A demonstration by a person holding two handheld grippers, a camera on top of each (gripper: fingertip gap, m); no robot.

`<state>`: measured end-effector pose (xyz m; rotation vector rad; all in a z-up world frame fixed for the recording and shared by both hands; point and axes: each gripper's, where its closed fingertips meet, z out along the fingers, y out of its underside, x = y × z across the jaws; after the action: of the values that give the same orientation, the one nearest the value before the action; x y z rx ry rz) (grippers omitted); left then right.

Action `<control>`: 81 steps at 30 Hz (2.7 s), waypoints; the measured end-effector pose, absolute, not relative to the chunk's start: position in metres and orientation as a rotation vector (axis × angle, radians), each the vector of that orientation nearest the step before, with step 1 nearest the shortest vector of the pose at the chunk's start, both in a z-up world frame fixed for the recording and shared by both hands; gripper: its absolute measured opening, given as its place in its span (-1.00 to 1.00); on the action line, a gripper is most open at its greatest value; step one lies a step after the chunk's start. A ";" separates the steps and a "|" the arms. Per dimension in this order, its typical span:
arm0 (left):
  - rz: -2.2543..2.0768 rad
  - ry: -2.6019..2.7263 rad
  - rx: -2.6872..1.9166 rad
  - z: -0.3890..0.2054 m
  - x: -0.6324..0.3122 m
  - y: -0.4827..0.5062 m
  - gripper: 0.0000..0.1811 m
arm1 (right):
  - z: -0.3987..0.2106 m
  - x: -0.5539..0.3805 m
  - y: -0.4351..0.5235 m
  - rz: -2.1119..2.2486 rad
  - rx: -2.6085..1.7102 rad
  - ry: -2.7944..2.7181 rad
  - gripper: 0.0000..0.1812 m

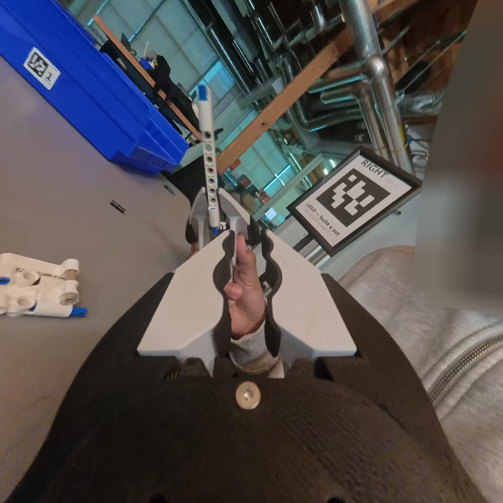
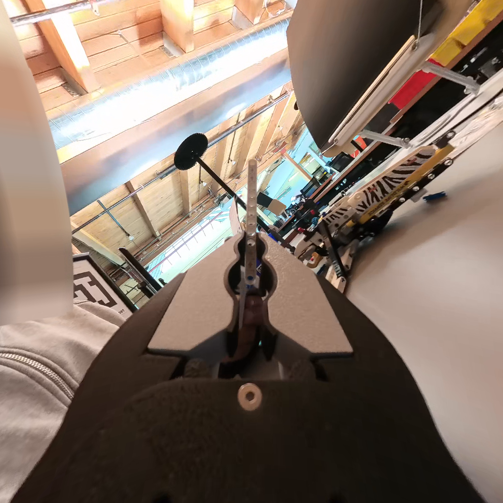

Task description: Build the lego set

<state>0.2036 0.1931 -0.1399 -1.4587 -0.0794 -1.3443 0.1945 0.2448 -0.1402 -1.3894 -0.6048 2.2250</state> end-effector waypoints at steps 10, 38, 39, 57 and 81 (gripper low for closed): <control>-1.217 0.046 -1.542 -0.146 0.223 0.193 -0.81 | -0.145 0.191 0.248 2.235 -1.453 -0.591 -0.95; -1.228 0.012 -1.533 -0.145 0.218 0.195 -0.81 | -0.155 0.183 0.254 2.206 -1.571 -0.548 -0.95; -1.229 0.012 -1.533 -0.145 0.218 0.195 -0.81 | -0.156 0.183 0.255 2.205 -1.577 -0.544 -0.95; -1.236 0.011 -1.528 -0.145 0.218 0.194 -0.80 | -0.178 0.171 0.254 2.140 -1.790 -0.534 -0.94; -1.238 0.011 -1.528 -0.145 0.218 0.194 -0.81 | -0.188 0.166 0.252 2.053 -1.871 -0.578 -0.95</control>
<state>0.2181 0.1944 -0.1446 -1.5277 0.0109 -1.2382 0.1658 0.2520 -0.1884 -1.8706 -0.5782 2.0528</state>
